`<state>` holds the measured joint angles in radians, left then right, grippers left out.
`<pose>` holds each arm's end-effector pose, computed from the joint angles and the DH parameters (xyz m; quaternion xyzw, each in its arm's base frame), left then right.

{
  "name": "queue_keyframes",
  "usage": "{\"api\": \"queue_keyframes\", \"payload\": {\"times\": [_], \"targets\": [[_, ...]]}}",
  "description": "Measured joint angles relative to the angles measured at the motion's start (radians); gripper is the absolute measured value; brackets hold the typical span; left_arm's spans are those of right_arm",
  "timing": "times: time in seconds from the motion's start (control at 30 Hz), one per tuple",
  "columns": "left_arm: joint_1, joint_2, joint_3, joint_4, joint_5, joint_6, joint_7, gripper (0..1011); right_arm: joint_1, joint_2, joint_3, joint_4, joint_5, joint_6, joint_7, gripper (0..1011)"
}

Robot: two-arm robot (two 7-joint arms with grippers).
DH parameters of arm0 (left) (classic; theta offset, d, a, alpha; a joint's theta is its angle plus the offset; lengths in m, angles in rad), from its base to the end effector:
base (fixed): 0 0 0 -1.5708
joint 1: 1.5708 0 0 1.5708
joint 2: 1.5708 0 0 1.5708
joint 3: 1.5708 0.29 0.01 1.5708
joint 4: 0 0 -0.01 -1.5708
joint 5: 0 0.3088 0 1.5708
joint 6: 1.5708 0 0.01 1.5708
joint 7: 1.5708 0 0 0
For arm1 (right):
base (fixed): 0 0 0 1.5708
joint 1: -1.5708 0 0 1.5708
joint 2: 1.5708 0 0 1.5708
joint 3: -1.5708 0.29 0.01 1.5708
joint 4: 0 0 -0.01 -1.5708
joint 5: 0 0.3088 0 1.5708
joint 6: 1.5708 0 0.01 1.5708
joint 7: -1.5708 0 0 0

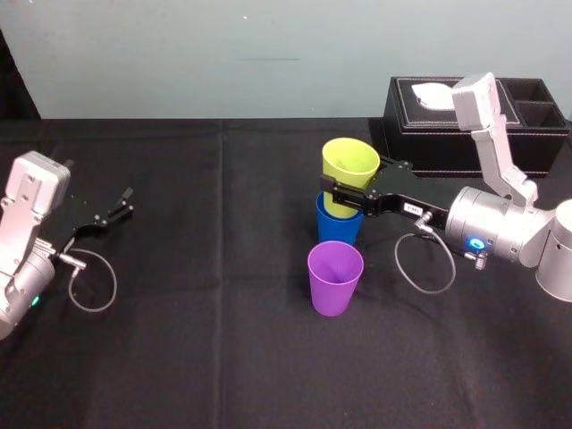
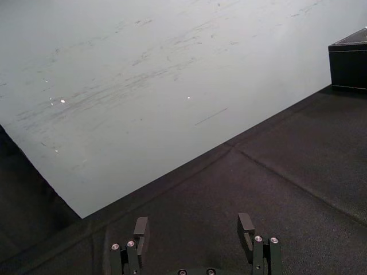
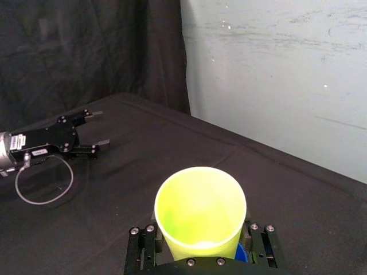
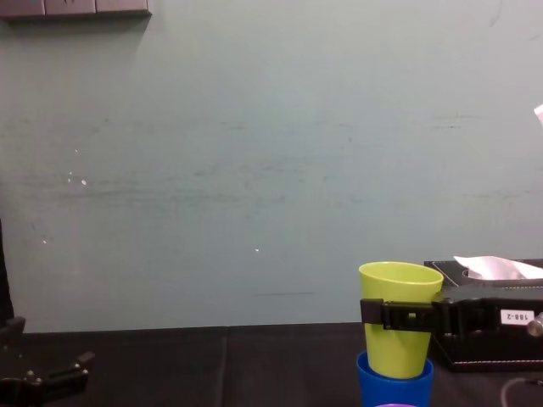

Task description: Stack the three plastic cups sequentially using one hand.

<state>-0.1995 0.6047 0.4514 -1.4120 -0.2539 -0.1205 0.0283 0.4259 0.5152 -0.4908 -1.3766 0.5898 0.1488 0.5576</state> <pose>0.3581 0.0827 -0.3023 0.1415 -0.1325 0.5799 0.7913 0.4183 -0.0465 -0.2388 -0.0631 0.0469 -0.3436 0.9358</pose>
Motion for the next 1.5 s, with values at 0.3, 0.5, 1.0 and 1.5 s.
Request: {"api": "queue_keyframes", "payload": {"times": [0.3, 0.5, 1.0, 1.5], "targets": [[0.000, 0.000, 0.000, 0.000, 0.000, 0.000, 0.000, 1011, 0.001, -0.009, -0.006, 0.020, -0.012, -0.014, 0.002, 737], [0.000, 0.000, 0.000, 0.000, 0.000, 0.000, 0.000, 1011, 0.001, -0.010, -0.008, 0.024, -0.020, -0.020, 0.001, 737], [0.000, 0.000, 0.000, 0.000, 0.000, 0.000, 0.000, 1011, 0.000, -0.009, -0.006, 0.022, -0.017, -0.017, 0.002, 928], [0.000, 0.000, 0.000, 0.000, 0.000, 0.000, 0.000, 1011, -0.057, 0.042, 0.033, -0.071, 0.012, -0.028, 0.009, 1004]]}}
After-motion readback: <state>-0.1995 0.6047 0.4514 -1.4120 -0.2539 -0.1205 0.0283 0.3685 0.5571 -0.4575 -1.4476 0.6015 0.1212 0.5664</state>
